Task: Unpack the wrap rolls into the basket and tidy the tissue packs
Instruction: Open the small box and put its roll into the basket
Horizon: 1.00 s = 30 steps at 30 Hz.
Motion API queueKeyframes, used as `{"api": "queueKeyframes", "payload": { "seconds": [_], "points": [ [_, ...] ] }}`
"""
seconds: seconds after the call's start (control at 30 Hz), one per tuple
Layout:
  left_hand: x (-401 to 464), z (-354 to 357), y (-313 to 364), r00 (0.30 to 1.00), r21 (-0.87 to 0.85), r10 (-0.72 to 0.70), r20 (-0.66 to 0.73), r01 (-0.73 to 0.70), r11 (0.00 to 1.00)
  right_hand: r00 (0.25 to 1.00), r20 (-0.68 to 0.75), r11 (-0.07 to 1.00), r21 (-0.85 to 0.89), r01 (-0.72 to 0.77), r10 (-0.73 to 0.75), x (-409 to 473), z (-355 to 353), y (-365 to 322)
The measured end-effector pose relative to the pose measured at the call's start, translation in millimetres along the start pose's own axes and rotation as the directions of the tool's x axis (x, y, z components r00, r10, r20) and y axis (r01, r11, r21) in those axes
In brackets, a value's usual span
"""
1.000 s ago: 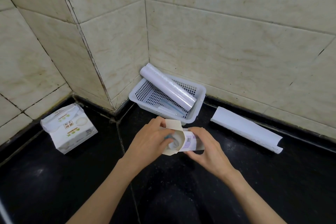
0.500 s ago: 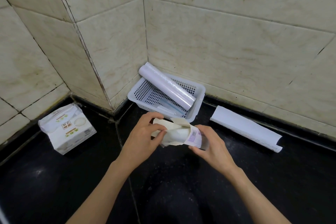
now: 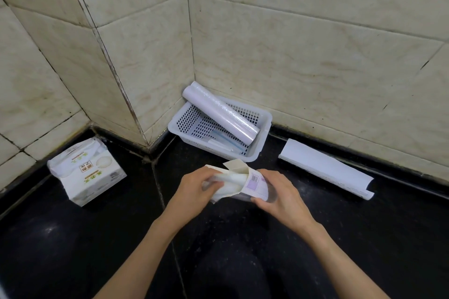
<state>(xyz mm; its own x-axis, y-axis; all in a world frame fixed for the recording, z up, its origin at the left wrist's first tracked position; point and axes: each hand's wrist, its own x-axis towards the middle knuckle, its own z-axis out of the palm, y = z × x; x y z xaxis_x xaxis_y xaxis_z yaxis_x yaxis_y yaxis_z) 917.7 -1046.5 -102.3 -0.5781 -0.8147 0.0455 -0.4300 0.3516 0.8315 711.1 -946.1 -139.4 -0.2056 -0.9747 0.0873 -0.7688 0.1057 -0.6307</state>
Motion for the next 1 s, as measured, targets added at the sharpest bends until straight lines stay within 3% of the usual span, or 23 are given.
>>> {"api": "queueKeyframes", "payload": {
  "seconds": [0.1, 0.23, 0.53, 0.7, 0.83, 0.93, 1.0],
  "points": [
    [0, -3, -10, 0.987, -0.003, -0.092, -0.133, 0.092, 0.996, 0.999, 0.005, 0.991, -0.125, -0.038, 0.039, -1, 5, 14],
    [-1, -15, -30, 0.928, -0.109, -0.279, -0.248, 0.260, 0.959, 0.952, 0.014, 0.887, -0.368, -0.278, 0.305, -7, 17, 42],
    [0, -23, -34, 0.910, -0.359, -0.358, -0.208, 0.269, 0.894, 0.824, -0.023, 0.658, -0.589, -0.469, 0.567, 17, -2, 99],
    [10, -16, -25, 0.921, -0.423, -0.360, -0.149, 0.270, 0.865, 0.767, -0.057, 0.621, -0.550, -0.558, 0.639, 32, -24, 122],
    [18, -11, -16, 0.930, -0.435, -0.347, -0.123, 0.264, 0.861, 0.791, -0.075, 0.697, -0.427, -0.576, 0.607, 35, -28, 119],
    [23, -10, -13, 0.937, -0.381, -0.344, -0.056, 0.299, 0.875, 0.853, -0.187, 0.838, -0.174, -0.517, 0.487, 40, -27, 92],
    [26, -10, -12, 0.936, -0.347, -0.349, 0.044, 0.342, 0.873, 0.899, -0.224, 0.926, 0.086, -0.367, 0.376, 38, -25, 61]
  ]
}}
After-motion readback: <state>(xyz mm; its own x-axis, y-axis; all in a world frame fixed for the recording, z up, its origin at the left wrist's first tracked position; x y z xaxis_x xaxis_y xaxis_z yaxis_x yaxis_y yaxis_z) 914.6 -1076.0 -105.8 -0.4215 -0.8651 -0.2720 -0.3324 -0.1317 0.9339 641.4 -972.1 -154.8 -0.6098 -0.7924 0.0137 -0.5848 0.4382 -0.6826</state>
